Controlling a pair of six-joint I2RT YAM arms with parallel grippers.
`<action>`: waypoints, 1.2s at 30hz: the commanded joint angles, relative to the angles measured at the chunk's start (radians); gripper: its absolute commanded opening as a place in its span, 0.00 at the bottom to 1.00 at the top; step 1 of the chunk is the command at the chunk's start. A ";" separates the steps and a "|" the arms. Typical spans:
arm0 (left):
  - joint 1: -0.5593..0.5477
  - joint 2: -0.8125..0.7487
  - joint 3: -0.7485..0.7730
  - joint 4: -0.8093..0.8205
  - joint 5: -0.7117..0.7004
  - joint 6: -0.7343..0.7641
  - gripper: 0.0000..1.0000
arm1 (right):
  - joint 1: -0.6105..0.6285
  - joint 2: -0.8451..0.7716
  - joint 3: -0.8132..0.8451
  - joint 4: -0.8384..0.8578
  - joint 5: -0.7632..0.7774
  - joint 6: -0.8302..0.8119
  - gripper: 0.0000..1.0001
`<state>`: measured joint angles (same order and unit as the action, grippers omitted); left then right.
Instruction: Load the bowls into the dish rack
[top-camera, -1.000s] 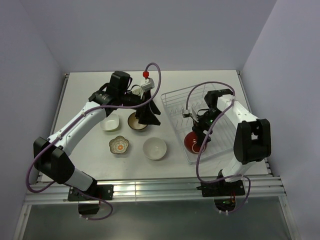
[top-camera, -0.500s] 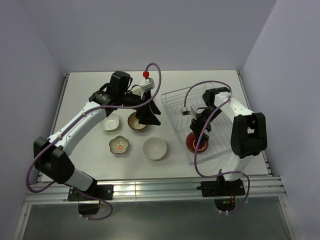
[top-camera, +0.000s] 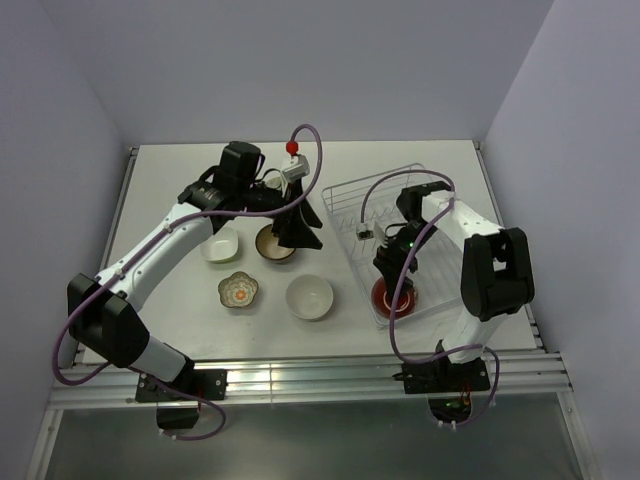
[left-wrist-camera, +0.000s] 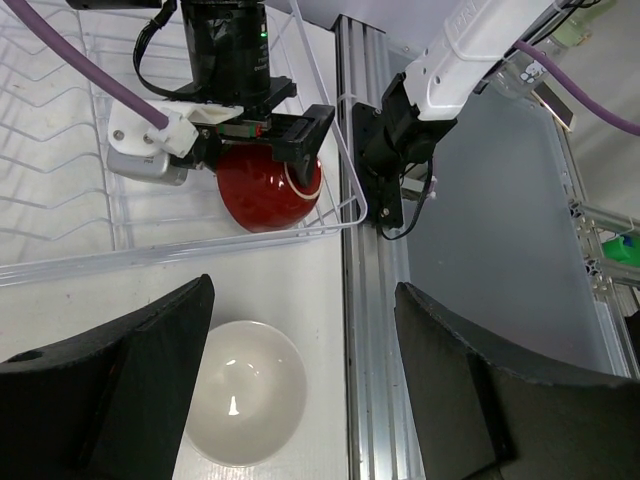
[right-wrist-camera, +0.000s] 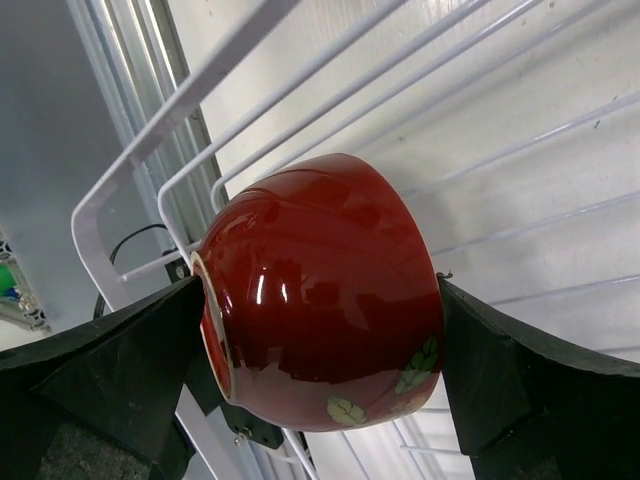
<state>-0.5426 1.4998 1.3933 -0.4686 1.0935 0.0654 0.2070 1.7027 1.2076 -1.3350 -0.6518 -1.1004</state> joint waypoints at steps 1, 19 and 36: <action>-0.003 -0.004 0.006 0.041 -0.001 -0.018 0.79 | 0.012 0.011 0.047 -0.013 -0.046 0.031 1.00; -0.005 -0.029 -0.027 0.062 -0.018 -0.024 0.79 | 0.011 -0.104 0.081 0.151 -0.040 0.148 1.00; -0.005 -0.104 -0.094 0.070 -0.116 -0.027 0.73 | -0.092 -0.339 -0.123 0.407 0.320 0.203 0.08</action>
<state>-0.5430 1.4361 1.3117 -0.4232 1.0061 0.0402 0.1131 1.3720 1.1477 -1.0161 -0.4473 -0.9195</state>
